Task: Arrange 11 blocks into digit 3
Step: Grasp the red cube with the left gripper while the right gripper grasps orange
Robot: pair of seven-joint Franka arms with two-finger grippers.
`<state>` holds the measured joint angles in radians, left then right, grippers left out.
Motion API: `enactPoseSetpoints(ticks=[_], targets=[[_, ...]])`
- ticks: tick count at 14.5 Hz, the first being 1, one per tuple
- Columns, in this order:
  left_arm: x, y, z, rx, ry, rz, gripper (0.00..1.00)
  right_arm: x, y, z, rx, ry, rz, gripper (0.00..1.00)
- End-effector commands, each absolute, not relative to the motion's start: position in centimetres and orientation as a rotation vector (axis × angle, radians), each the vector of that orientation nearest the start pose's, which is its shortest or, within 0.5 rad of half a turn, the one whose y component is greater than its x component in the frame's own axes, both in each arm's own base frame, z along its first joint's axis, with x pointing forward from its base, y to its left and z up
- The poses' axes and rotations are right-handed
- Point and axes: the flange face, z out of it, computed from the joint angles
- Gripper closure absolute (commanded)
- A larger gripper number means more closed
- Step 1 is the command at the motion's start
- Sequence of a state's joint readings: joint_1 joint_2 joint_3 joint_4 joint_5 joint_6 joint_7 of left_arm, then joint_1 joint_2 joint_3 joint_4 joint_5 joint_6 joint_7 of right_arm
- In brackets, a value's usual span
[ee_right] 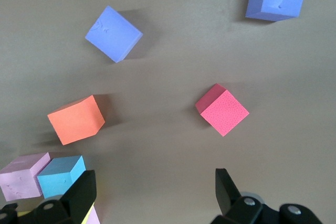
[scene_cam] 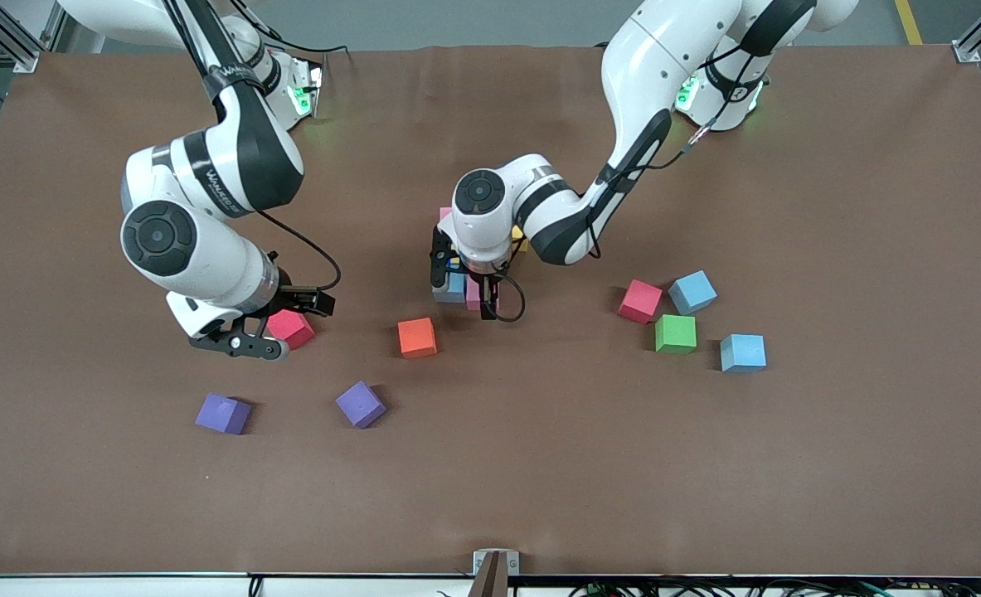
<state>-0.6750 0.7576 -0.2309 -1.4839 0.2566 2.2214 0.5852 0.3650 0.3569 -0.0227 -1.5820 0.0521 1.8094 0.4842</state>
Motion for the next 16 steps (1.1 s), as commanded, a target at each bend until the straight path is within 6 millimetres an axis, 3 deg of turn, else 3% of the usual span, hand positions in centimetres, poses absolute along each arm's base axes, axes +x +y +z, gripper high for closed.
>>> enactPoseSetpoints(ticks=[1,3,5,8,11,14,16], targets=[[46.3,-53.7,26.7,-2.141,2.187,0.021,0.00,60.3,23.9,42.2,-3.142,0.316,0.209,0.00],[46.7,-52.2,28.9,-2.167,2.155,0.048,0.00,59.6,25.7,42.3,-3.140,0.405,0.199,0.00],[48.0,-48.8,30.2,-2.246,2.101,0.085,0.00,59.1,27.5,42.5,-3.133,0.427,0.170,0.00],[48.7,-44.6,31.7,-2.278,2.038,0.107,0.00,58.9,28.6,42.3,-3.112,0.534,0.136,0.00],[48.2,-40.5,30.5,-2.222,2.082,0.160,0.00,59.8,29.6,38.7,-3.082,0.699,0.122,0.00],[47.5,-35.7,28.1,-2.161,2.163,0.097,0.00,60.2,31.8,35.0,-2.997,0.992,0.094,0.00],[46.1,-34.6,26.7,-2.135,2.185,0.115,0.00,60.3,33.3,31.9,-2.935,1.158,0.078,0.00]])
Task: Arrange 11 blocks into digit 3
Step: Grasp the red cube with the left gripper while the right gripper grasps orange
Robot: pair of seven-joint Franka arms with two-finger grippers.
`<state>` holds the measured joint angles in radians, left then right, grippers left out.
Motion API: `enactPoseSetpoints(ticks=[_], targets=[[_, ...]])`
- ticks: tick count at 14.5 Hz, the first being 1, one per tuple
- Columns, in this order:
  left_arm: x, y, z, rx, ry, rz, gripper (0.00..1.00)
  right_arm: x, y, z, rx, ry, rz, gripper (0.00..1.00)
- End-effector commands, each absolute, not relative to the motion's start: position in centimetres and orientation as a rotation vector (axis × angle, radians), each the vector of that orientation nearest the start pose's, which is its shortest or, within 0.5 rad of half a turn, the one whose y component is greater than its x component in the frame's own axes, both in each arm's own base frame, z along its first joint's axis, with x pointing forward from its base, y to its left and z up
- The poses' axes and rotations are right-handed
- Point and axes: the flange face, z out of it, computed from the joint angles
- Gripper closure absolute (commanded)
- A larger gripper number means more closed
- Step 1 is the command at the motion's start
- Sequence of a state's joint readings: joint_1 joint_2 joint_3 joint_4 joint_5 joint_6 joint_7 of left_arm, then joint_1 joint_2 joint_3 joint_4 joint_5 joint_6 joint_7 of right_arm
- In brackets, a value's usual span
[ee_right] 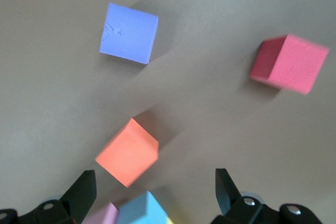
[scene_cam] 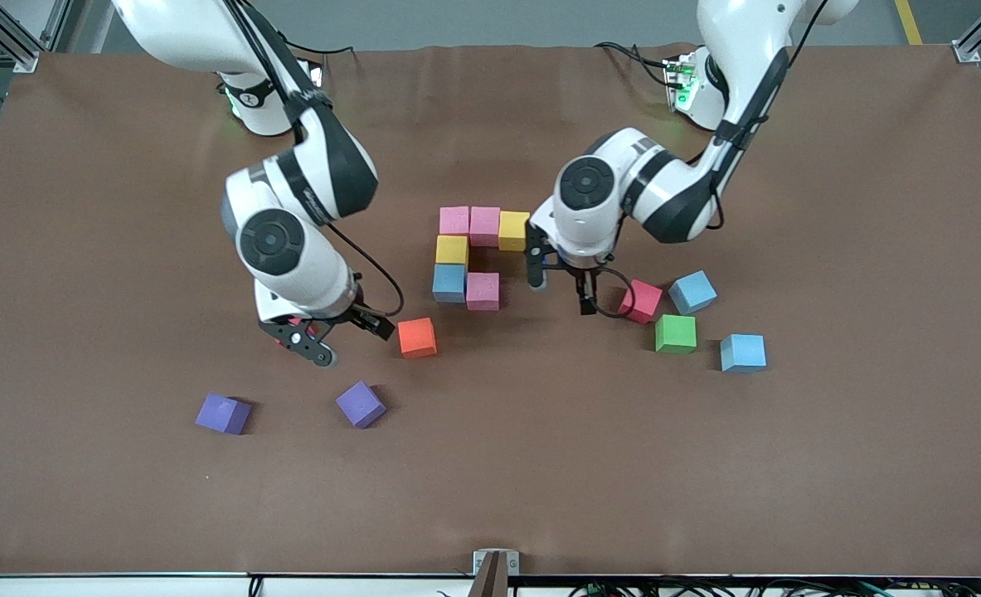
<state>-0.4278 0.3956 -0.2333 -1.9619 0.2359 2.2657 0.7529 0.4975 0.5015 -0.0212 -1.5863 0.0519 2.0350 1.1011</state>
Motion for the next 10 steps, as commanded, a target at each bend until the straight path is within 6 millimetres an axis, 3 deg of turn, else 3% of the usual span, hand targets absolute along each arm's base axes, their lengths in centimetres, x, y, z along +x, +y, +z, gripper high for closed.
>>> enactPoseSetpoints(ticks=[1,4,7,10], targets=[[46.0,-34.5,26.3,-2.082,2.227,0.124,0.00,60.4,33.8,30.5,-2.923,1.167,0.060,0.00],[46.1,-33.8,25.5,-1.919,2.341,0.153,0.00,59.9,35.8,27.8,-2.923,1.133,0.039,0.00],[46.3,-33.3,25.4,-1.825,2.422,0.164,0.00,60.0,35.7,26.8,-2.878,1.236,0.054,0.00],[49.3,-29.0,25.7,-1.794,2.447,0.154,0.00,59.3,36.4,25.8,-2.775,1.507,0.054,0.00]])
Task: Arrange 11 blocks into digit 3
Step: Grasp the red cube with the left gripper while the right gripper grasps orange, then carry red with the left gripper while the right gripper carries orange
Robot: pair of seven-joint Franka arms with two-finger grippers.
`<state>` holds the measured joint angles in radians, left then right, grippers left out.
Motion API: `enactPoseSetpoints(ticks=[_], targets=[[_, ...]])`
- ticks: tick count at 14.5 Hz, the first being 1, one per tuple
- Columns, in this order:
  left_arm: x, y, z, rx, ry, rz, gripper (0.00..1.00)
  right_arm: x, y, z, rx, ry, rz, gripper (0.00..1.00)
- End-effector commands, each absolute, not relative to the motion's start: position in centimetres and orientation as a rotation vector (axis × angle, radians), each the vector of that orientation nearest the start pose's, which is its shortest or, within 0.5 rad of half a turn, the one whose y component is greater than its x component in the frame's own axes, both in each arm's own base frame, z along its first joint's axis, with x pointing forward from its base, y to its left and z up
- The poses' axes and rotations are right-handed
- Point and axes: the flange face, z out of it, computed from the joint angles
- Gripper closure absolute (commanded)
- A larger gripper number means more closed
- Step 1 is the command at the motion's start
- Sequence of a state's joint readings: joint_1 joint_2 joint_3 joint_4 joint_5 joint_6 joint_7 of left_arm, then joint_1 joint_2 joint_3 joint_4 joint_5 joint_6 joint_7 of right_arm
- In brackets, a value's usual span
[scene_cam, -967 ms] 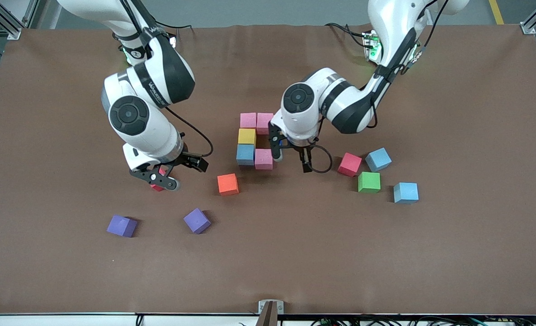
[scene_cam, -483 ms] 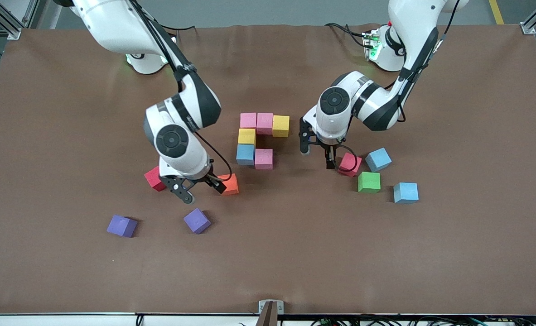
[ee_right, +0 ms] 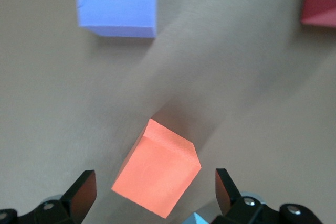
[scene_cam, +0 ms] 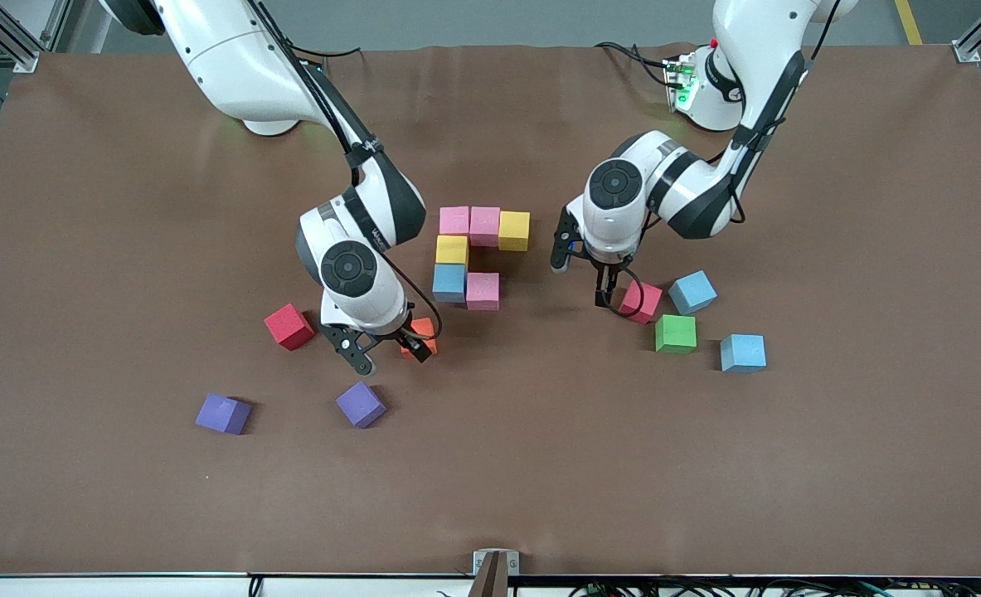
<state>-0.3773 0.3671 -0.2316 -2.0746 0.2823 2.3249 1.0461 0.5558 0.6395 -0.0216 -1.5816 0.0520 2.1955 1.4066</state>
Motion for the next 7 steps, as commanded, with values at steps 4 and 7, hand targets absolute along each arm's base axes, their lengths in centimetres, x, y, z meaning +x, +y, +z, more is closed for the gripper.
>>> enactPoseSetpoints(ticks=[4,7], targets=[[50.4,-27.4,25.4,-1.762,2.476,0.135,0.00,59.4,36.0,24.5,-2.706,1.655,0.062,0.00],[50.3,-27.5,24.2,-1.699,2.495,0.145,0.00,59.3,36.3,23.5,-2.644,1.738,0.051,0.00]])
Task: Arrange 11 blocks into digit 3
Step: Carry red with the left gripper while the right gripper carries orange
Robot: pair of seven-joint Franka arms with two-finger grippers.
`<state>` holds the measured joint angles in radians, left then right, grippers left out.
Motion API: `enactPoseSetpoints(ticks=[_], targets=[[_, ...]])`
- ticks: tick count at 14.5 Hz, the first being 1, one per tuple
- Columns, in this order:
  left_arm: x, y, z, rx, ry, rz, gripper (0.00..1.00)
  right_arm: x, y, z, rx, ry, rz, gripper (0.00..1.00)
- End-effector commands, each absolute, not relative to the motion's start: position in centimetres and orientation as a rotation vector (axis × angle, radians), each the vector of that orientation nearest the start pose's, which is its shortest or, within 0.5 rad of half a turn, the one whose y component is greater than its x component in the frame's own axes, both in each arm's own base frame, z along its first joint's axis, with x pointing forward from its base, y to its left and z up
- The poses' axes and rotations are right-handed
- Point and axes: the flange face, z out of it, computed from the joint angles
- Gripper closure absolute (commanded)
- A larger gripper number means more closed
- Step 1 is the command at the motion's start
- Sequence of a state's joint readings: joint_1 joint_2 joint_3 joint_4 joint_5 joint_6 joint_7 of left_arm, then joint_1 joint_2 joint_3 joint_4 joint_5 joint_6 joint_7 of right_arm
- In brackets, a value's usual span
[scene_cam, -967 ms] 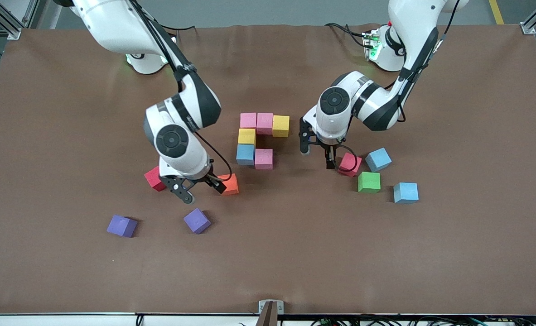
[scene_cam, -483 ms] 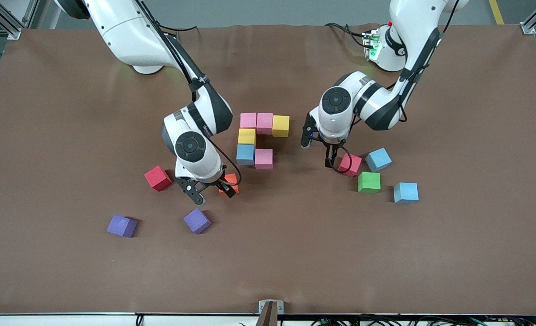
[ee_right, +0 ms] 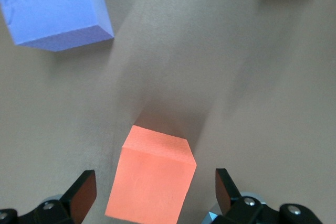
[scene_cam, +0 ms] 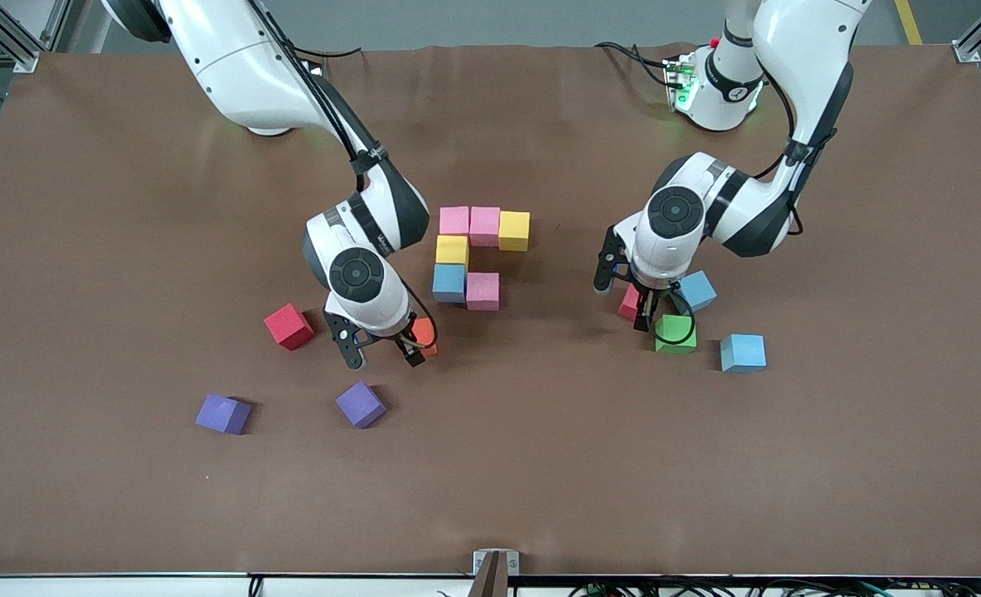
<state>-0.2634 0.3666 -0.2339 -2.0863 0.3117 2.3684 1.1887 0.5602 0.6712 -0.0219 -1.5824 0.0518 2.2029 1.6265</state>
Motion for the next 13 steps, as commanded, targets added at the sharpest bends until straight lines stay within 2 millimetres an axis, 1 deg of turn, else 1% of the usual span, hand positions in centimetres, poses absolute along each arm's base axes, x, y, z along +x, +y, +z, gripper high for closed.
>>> enactPoseSetpoints(ticks=[1,5,8,9,10,11,13], targets=[[50.1,-27.5,23.6,-1.688,2.504,0.146,0.00,59.6,36.4,23.5,-2.599,1.766,0.031,0.00],[49.3,-27.3,22.3,-1.685,2.519,0.127,0.00,59.4,36.7,21.6,-2.579,1.794,0.032,0.00],[49.1,-27.2,21.6,-1.686,2.526,0.130,0.00,59.2,37.1,21.2,-2.580,1.802,0.033,0.00],[49.2,-27.0,21.5,-1.694,2.522,0.116,0.00,59.1,37.1,21.0,-2.581,1.803,0.034,0.02],[49.3,-26.5,20.9,-1.706,2.523,0.122,0.00,59.1,37.0,20.8,-2.582,1.801,0.033,0.10],[49.4,-26.3,20.5,-1.712,2.522,0.110,0.00,59.1,37.1,20.8,-2.595,1.784,0.032,0.31],[49.4,-26.2,19.9,-1.713,2.526,0.107,0.00,59.2,37.1,20.9,-2.618,1.747,0.031,0.65]])
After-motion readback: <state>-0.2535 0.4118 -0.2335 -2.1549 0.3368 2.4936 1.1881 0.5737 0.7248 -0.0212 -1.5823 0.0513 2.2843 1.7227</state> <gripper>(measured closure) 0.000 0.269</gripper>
